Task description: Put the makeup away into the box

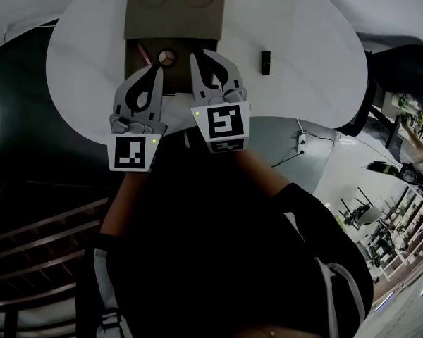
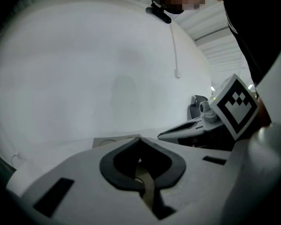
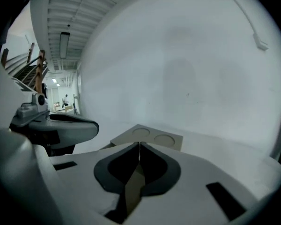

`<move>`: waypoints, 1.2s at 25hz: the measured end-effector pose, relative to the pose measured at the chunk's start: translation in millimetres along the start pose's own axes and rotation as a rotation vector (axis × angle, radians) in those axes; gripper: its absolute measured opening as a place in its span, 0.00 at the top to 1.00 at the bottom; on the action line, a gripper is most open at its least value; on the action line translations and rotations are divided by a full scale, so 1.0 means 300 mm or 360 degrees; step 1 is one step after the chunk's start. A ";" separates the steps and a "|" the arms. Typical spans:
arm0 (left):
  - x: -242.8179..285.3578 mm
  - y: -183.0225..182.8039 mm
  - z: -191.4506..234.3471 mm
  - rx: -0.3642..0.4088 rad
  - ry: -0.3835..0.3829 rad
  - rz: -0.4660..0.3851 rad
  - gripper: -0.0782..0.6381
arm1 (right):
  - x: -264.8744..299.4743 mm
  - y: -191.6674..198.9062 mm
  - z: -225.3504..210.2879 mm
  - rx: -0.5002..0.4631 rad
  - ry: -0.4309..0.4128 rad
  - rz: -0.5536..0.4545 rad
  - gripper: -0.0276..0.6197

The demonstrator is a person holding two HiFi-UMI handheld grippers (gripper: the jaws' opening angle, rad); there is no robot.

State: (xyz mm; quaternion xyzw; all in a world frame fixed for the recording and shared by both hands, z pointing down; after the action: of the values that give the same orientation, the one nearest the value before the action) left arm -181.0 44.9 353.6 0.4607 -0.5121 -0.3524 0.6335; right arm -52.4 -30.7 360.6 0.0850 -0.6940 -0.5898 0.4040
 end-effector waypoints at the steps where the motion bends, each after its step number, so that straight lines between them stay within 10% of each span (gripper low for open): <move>1: -0.001 -0.011 -0.010 0.0008 0.0006 -0.0012 0.88 | -0.023 -0.014 -0.010 -0.0003 0.0020 -0.0035 0.92; 11: 0.011 -0.122 -0.119 0.0110 0.0082 -0.0128 0.88 | -0.216 -0.068 -0.081 0.0061 0.0153 -0.0279 0.92; 30: 0.174 -0.198 -0.336 0.0156 0.0324 -0.0185 0.88 | -0.423 0.013 -0.301 0.0224 0.0484 -0.0190 0.92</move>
State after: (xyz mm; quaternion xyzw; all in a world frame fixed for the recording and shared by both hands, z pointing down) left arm -69.4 0.1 309.3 0.5532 -0.4342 -0.3146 0.6375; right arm 92.2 -21.8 303.5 0.2423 -0.6582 -0.5432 0.4615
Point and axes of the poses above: the fingertips, and each gripper's own axes: x forward along the fingers, z to its left, y out of its underside, the point moved 8 cm from there along -x, backward along the fingers, and after that the axes turned 1 degree about y, right-handed, at the moved point
